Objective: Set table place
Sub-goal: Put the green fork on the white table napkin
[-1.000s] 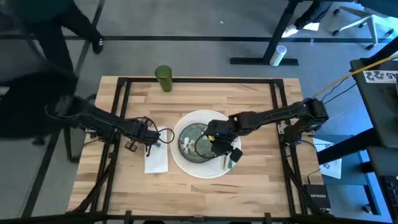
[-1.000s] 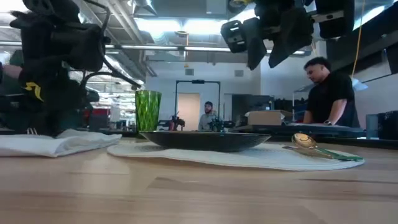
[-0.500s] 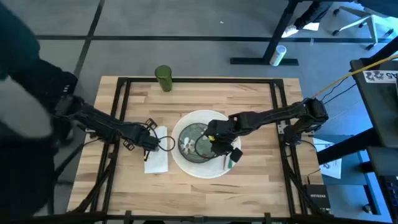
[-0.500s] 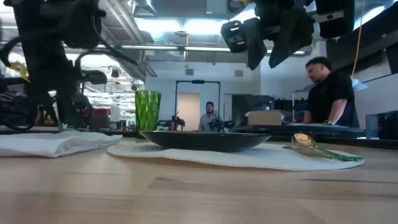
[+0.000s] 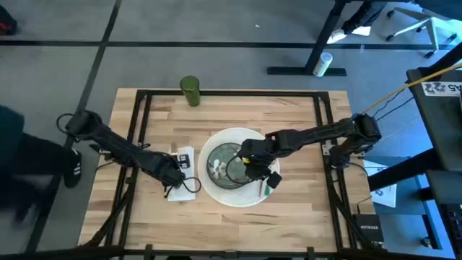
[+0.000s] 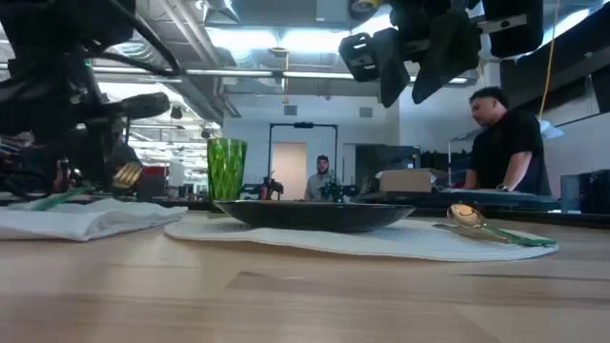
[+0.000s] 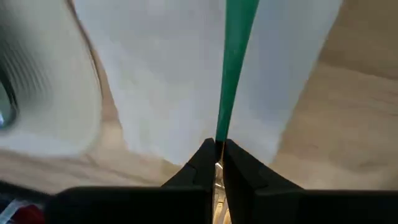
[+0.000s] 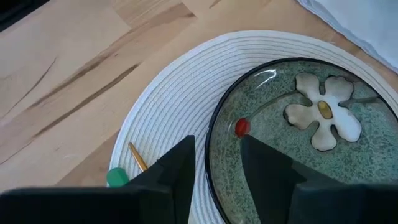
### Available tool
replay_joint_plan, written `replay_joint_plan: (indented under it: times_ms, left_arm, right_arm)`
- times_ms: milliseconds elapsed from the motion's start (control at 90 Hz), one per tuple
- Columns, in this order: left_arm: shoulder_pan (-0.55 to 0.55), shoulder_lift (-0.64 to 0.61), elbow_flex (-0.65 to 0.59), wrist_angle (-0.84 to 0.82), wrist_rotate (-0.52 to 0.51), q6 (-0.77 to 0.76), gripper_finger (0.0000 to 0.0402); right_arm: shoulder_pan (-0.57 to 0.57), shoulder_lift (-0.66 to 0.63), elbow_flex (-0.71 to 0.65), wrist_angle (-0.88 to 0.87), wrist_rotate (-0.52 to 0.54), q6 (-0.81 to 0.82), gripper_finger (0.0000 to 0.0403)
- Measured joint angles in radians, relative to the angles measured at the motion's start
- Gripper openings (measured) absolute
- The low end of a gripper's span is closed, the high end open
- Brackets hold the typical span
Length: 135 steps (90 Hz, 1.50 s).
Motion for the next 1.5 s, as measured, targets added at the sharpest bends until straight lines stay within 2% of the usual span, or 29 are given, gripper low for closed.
replay_joint_plan:
  times_ms: [167, 433, 767, 1233, 1500]
  left_arm:
    - [-0.010, 0.031, 0.000, 0.076, 0.000, 0.023, 0.0000]
    - [-0.010, 0.031, 0.000, 0.069, 0.009, 0.008, 0.0000]
    - [-0.015, 0.031, 0.000, 0.069, 0.049, -0.116, 0.0000]
    - [-0.019, 0.032, 0.000, 0.079, 0.062, -0.124, 0.0000]
    - [-0.033, 0.082, 0.000, 0.115, 0.073, -0.137, 0.0000]
  right_arm:
    - [0.000, 0.000, 0.000, -0.001, 0.000, 0.014, 0.0115]
    - [0.000, 0.000, 0.000, 0.000, 0.000, 0.014, 0.0115]
    - [0.000, 0.000, 0.000, -0.001, 0.000, 0.019, 0.0115]
    - [0.000, 0.000, 0.000, -0.001, 0.000, 0.019, 0.0115]
    - [0.000, 0.000, 0.000, -0.001, 0.000, 0.020, 0.0115]
